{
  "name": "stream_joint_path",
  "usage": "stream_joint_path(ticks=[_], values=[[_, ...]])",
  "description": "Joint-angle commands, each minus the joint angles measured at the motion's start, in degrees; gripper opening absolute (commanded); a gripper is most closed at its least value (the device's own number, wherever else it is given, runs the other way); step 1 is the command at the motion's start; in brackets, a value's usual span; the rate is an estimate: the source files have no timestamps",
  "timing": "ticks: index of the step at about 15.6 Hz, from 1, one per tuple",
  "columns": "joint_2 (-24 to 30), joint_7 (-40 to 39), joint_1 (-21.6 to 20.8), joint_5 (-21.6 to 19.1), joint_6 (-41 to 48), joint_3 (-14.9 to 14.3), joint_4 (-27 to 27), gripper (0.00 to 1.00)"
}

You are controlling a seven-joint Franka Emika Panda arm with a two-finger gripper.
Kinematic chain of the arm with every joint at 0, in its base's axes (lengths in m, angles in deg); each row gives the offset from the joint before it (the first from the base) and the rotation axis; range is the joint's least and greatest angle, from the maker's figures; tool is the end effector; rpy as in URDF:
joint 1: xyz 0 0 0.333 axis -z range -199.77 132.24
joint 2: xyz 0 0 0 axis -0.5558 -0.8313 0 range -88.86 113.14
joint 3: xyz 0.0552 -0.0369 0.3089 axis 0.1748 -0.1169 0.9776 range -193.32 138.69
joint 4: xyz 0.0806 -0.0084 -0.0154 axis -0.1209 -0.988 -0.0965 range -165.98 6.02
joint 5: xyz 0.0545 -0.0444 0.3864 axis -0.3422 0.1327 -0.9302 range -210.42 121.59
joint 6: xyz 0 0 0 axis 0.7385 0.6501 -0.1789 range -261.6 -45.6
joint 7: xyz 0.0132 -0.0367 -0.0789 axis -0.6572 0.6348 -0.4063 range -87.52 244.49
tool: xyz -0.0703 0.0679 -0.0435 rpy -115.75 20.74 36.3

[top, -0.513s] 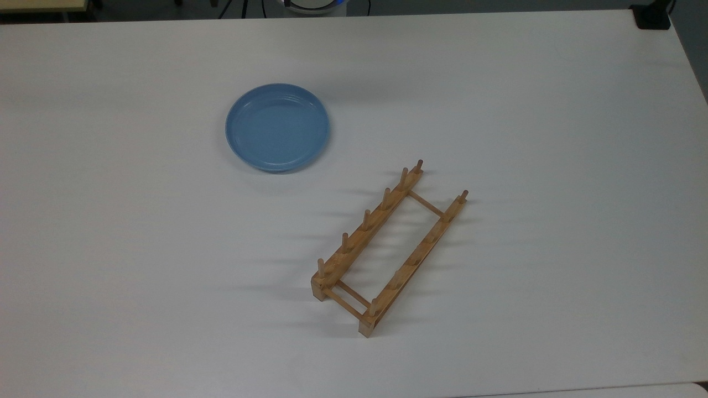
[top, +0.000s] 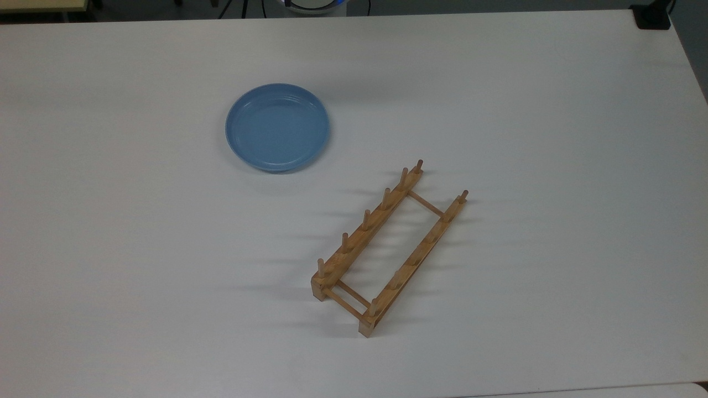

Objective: Place plate in plate rack

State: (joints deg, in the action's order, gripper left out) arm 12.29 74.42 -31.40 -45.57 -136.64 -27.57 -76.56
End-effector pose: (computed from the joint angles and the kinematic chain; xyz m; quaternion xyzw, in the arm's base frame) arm 0.5538 -0.0233 0.6542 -0.9994 -0.0129 -0.0320 0.0082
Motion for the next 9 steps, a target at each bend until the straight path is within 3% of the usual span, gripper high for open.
stream_joint_path(ticks=[1, 9], values=[[0.91, -0.85, -0.97, 0.54, -0.93, -0.63, -1.31, 1.0], [0.82, 11.7, -1.05, 1.07, -4.52, -0.37, -2.09, 1.0]])
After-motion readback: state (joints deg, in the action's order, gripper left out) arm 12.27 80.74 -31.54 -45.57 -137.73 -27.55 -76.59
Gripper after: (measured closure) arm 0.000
